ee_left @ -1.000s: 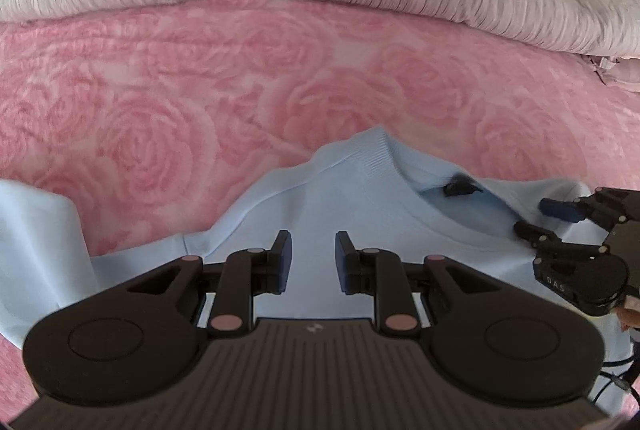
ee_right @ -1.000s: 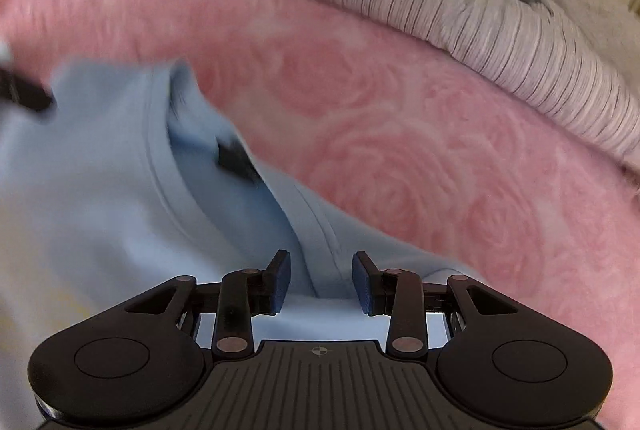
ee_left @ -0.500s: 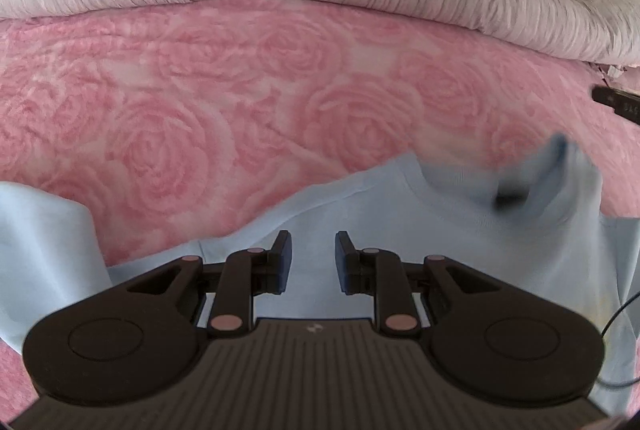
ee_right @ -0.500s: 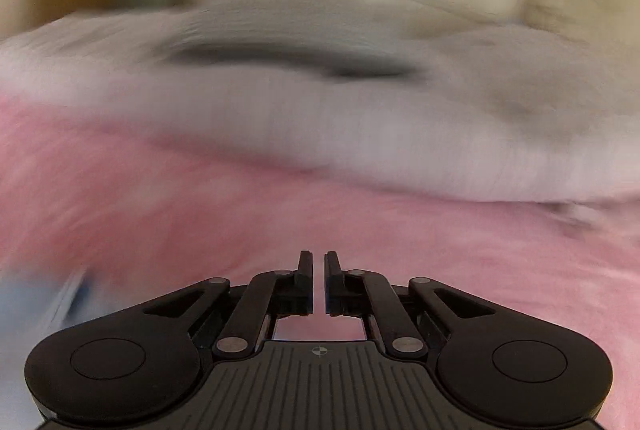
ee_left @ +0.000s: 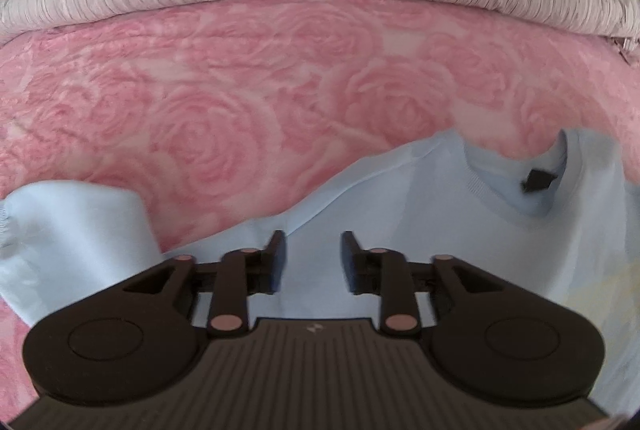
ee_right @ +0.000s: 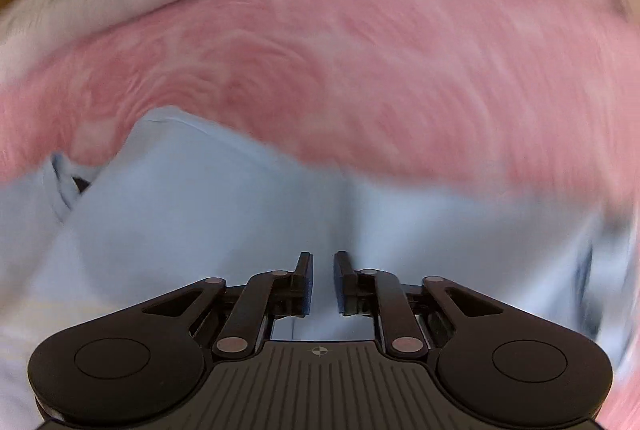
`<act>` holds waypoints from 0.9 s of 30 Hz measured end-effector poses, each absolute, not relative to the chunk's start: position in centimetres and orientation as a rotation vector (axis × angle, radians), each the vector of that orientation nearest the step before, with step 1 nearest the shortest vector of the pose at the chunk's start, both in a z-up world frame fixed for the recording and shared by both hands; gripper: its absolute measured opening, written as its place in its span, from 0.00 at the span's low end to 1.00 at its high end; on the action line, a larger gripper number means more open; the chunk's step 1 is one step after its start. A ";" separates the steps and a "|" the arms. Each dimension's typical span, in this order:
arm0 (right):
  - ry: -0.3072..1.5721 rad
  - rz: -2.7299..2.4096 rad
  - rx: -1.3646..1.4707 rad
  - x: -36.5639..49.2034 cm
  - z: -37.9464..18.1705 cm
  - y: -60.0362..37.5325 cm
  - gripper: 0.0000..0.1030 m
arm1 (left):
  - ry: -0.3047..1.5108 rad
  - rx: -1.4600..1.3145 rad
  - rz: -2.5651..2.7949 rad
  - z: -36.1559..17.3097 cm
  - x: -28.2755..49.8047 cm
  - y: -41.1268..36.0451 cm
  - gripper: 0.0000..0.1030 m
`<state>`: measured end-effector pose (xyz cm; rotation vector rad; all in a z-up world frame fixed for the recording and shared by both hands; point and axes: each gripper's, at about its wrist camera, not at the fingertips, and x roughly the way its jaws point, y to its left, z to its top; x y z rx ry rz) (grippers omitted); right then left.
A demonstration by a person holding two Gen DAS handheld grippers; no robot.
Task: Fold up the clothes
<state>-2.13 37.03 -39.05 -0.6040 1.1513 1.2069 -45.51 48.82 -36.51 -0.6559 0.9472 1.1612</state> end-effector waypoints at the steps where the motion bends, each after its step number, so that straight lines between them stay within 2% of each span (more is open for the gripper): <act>1: 1.216 1.170 -0.529 -1.1 -39.1 35.7 0.32 | 0.946 -0.639 1.161 -36.5 -45.6 48.9 0.31; 2: 1.278 1.132 -0.454 0.0 -39.1 34.4 0.40 | 0.940 -0.616 1.157 -36.5 -45.7 49.0 0.32; 4: 1.357 1.065 -0.334 1.7 -39.3 32.4 0.42 | 0.948 -0.576 1.145 -37.2 -45.5 49.7 0.40; 6: 1.363 1.013 -0.282 2.6 -39.0 31.3 0.42 | 0.993 -0.537 1.138 -38.5 -44.9 50.6 0.41; 8: 1.350 0.965 -0.251 3.4 -38.7 30.6 0.42 | 1.057 -0.502 1.162 -40.0 -44.7 51.3 0.38; 9: 1.343 0.941 -0.235 3.8 -38.5 30.2 0.42 | 1.070 -0.496 1.170 -40.6 -44.9 51.4 0.30; 11: 1.329 0.893 -0.204 4.6 -38.1 29.4 0.42 | 1.059 -0.509 1.195 -41.0 -45.6 51.1 0.27; 12: 1.309 0.873 -0.206 5.0 -37.8 29.0 0.42 | 1.051 -0.520 1.213 -40.8 -45.8 50.9 0.22; 13: 1.273 0.857 -0.235 5.3 -37.5 28.6 0.42 | 1.045 -0.531 1.234 -40.4 -46.0 50.5 0.15; 14: 1.225 0.844 -0.279 5.5 -37.0 28.2 0.42 | 1.037 -0.538 1.257 -39.8 -46.0 50.0 0.14; 17: 1.057 0.829 -0.442 5.6 -36.0 27.2 0.42 | 0.947 -0.601 1.281 -37.5 -46.0 48.1 0.15; 20: 0.910 0.862 -0.659 5.0 -37.7 27.1 0.42 | 0.890 -0.713 1.239 -36.4 -45.1 46.1 0.15; 26: 0.587 0.902 -1.076 3.8 -41.1 27.0 0.42 | 0.892 -0.792 1.197 -37.0 -42.5 42.8 0.16; 27: 0.576 0.891 -1.069 4.3 -41.1 26.3 0.42 | 0.894 -0.805 1.202 -37.1 -42.4 42.5 0.16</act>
